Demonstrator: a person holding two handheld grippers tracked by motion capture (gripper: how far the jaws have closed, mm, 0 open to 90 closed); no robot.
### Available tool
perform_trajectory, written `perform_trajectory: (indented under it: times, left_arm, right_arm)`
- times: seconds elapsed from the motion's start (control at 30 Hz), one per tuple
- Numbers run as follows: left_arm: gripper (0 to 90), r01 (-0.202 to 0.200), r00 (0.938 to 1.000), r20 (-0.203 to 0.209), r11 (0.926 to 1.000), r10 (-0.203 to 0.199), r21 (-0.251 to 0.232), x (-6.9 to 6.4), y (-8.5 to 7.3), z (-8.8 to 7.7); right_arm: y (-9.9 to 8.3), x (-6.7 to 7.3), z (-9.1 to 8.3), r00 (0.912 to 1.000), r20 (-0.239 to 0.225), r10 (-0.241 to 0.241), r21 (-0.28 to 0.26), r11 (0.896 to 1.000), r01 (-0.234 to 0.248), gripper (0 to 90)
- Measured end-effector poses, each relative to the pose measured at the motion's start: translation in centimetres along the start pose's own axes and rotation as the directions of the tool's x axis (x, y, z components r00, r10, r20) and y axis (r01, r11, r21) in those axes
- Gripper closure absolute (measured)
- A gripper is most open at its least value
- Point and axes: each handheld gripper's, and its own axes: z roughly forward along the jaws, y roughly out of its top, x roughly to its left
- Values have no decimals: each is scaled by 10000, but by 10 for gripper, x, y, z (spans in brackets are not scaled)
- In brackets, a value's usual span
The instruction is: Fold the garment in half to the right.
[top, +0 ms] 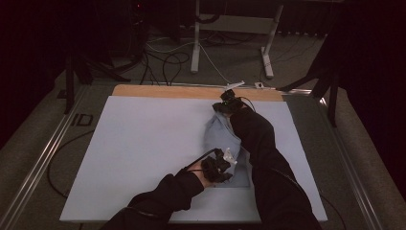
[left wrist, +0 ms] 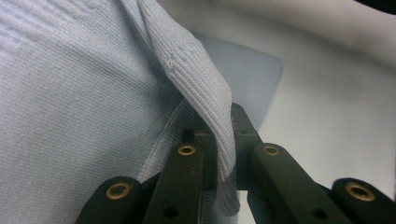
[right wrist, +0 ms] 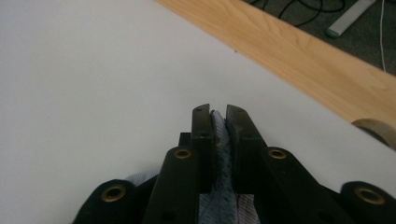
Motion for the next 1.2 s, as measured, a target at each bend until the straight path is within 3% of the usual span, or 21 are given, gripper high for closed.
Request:
perform_trajectory:
  times: [0.17, 0.27, 0.37, 0.53, 0.6, 0.7, 0.77, 1.0, 1.2]
  left_arm:
    - [869, -105, 9998, -139, 9999, 106, 127, -2, 4, 5]
    - [869, 27, 9999, -140, 9999, -25, 104, -2, 5, 6]
    - [869, -9, 9999, -142, 9999, 11, 156, -2, 6, 8]
    - [868, 22, 9999, -112, 9997, -19, 228, -3, 7, 11]
    - [868, 88, 9999, -92, 9997, -85, 250, -3, 8, 12]
    - [867, 46, 9999, -137, 9995, -41, 318, -3, 9, 14]
    - [867, 123, 9999, -94, 9994, -120, 309, -4, 10, 15]
    - [861, 385, 9993, -23, 9991, -385, 181, -5, 14, 15]
    - [831, 629, 9972, 406, 9979, -633, 121, -8, 19, 18]
  right_arm:
    - [-3, -3, 1, 10000, 8, 3, 26, 10000, -3, 812]
    - [-2, -5, 0, 9999, -103, -20, -77, 10000, 19, 796]
    - [-2, -6, -1, 9998, -74, 159, 72, 9998, -159, 688]
    - [-3, -10, -9, 9993, 18, 373, 165, 9992, -373, 388]
    - [-3, -13, -15, 9991, 106, 413, 138, 9990, -414, 334]
    - [-4, -18, -22, 9968, -271, 749, 80, 9972, -747, 216]
    - [-5, -19, -27, 9975, -344, 621, 102, 9980, -618, 138]
    - [-9, -19, -41, 9944, -500, 934, -137, 9955, -942, 114]
    - [-15, -20, -48, 9928, -614, 1027, -166, 9944, -1039, 113]
